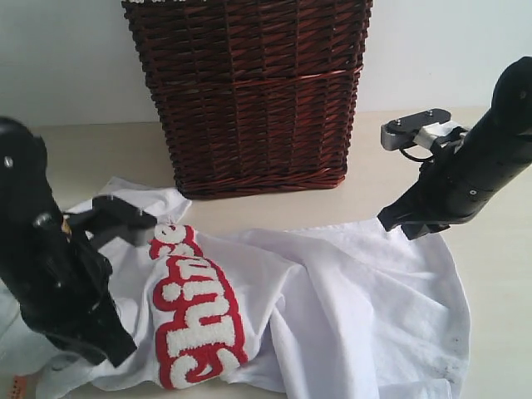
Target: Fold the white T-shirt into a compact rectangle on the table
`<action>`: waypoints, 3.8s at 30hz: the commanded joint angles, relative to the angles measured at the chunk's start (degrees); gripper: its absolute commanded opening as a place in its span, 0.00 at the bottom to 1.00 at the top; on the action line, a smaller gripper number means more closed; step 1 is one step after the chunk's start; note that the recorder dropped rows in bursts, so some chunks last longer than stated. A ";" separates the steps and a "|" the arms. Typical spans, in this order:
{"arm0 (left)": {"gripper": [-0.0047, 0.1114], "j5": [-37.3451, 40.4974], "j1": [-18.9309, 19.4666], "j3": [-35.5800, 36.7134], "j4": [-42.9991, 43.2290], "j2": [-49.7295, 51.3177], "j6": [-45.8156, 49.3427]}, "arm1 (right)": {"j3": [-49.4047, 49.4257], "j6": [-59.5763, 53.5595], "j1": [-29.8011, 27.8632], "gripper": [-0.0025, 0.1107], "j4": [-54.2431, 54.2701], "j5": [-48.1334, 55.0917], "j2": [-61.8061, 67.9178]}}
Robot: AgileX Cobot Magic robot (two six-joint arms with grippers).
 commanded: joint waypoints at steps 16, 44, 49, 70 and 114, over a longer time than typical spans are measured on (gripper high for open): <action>0.48 -17.71 26.46 -15.03 0.94 11.05 0.87 | -3.17 -5.23 0.09 0.15 4.90 4.99 0.25; 0.48 -12.34 26.36 -4.29 -11.53 -10.89 3.70 | -4.44 -27.39 33.80 0.51 17.20 -10.27 1.34; 0.48 -18.02 26.36 -3.22 -11.53 -10.89 2.13 | -6.64 -19.00 37.08 0.47 7.77 -17.00 6.02; 0.48 -9.88 21.71 -0.10 -13.93 -6.83 7.21 | -17.17 23.09 36.25 0.02 -40.56 -1.67 10.62; 0.04 0.29 18.53 -9.75 -19.51 -10.08 11.37 | -18.45 -32.18 30.66 0.33 19.89 24.91 2.02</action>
